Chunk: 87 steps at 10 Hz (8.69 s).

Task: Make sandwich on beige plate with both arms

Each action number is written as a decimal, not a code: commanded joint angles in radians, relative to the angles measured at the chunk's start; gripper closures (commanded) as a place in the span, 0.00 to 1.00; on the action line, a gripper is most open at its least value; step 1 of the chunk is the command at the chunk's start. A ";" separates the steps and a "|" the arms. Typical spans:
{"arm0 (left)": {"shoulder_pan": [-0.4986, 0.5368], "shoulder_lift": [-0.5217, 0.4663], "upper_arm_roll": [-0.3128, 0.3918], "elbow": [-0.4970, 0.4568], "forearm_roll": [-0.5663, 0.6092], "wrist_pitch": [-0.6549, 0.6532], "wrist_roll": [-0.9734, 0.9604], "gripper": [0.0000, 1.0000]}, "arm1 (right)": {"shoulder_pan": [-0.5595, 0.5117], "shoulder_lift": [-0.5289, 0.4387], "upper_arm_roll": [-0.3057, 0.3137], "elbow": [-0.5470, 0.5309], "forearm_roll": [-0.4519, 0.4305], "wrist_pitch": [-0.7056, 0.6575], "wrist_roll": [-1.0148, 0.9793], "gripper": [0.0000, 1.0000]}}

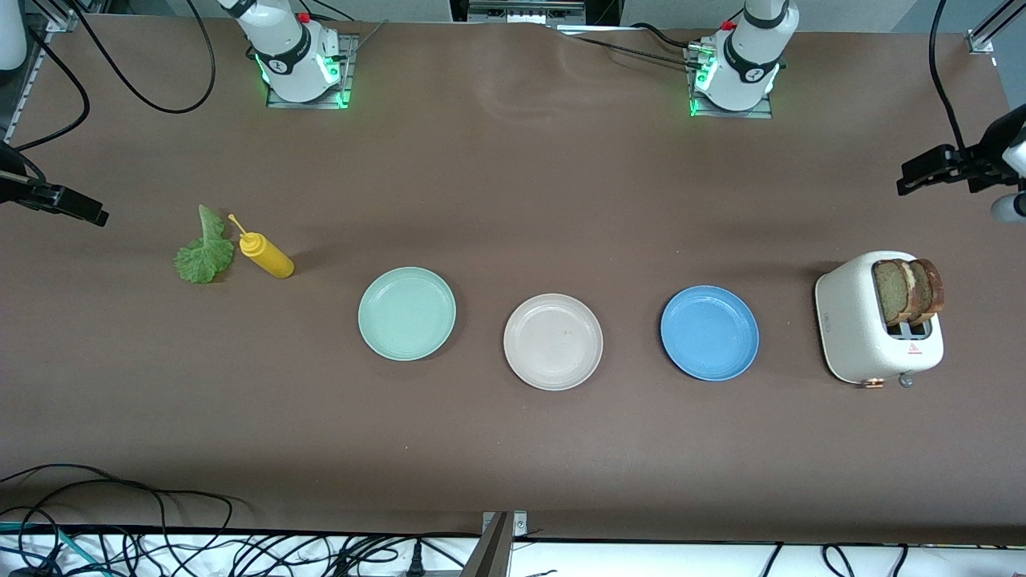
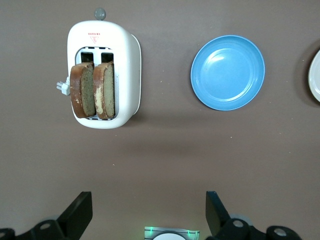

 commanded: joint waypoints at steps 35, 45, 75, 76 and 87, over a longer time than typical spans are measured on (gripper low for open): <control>0.161 0.383 -0.007 0.102 0.007 0.100 0.018 1.00 | -0.014 0.001 0.000 0.000 0.021 -0.002 -0.010 0.00; 0.132 0.330 -0.086 0.292 -0.019 -0.151 0.018 1.00 | -0.014 0.001 0.000 0.000 0.021 -0.002 -0.010 0.00; -0.400 0.691 -0.081 0.050 -0.975 0.696 0.141 1.00 | -0.014 0.002 -0.003 0.000 0.022 -0.003 -0.027 0.00; -0.392 0.692 -0.081 0.043 -0.975 0.696 0.142 1.00 | -0.014 0.002 -0.003 0.000 0.021 -0.003 -0.027 0.00; -0.330 0.631 -0.080 0.053 -0.918 0.492 -0.011 1.00 | -0.014 0.002 -0.003 0.000 0.022 -0.005 -0.028 0.00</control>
